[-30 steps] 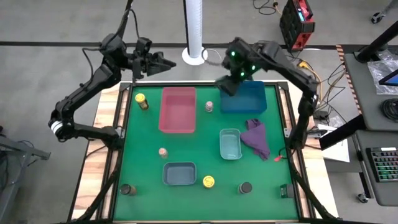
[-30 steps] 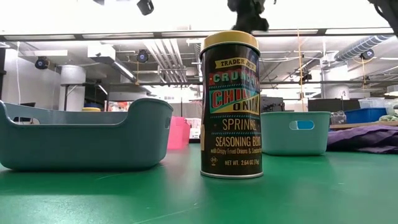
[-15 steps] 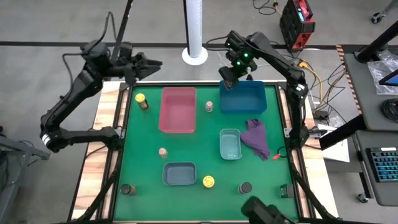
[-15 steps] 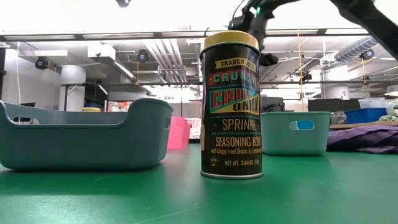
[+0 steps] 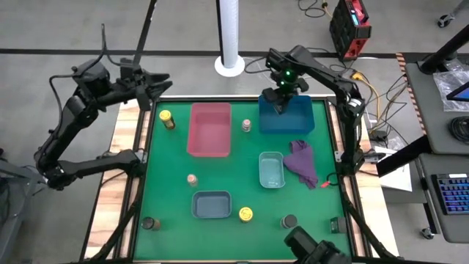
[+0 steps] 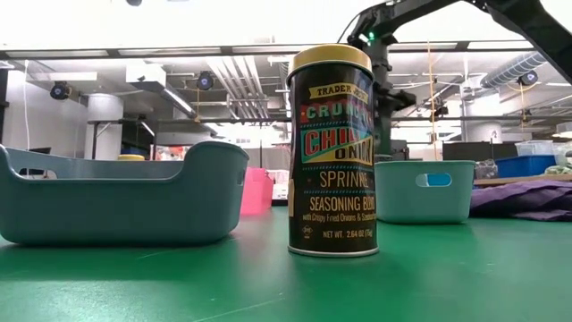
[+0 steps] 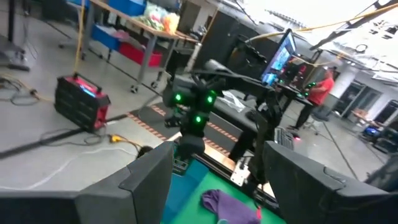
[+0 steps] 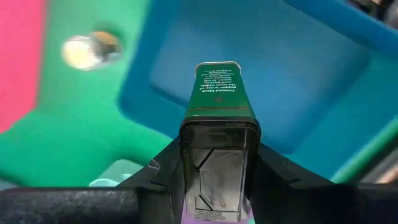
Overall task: Sort spices by type
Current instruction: Put the left black seasoning can into the large blue bin
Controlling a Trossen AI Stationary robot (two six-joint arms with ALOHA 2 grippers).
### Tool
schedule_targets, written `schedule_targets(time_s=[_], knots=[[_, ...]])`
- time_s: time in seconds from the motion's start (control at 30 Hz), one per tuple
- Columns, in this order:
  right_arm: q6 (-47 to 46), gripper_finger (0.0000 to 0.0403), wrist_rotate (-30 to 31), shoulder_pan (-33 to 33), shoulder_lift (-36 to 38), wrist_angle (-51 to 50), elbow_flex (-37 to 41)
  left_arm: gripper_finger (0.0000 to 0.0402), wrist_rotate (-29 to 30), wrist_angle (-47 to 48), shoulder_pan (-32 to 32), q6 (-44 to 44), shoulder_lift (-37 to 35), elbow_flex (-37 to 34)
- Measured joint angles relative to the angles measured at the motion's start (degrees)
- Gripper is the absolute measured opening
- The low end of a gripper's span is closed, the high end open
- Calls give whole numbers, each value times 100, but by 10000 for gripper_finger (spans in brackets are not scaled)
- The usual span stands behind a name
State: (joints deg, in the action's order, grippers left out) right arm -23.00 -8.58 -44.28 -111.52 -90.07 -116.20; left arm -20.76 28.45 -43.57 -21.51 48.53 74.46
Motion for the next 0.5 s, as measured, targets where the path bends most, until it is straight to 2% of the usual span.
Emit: schedule_targets(time_s=[0.3, 0.5], knots=[[-1105, 119, 90, -227, 54, 1267, 886, 233, 234, 2, 0, 8, 152, 0], [-1247, 119, 117, -227, 56, 1291, 1415, 233, 232, 58, 0, 34, 243, -2]])
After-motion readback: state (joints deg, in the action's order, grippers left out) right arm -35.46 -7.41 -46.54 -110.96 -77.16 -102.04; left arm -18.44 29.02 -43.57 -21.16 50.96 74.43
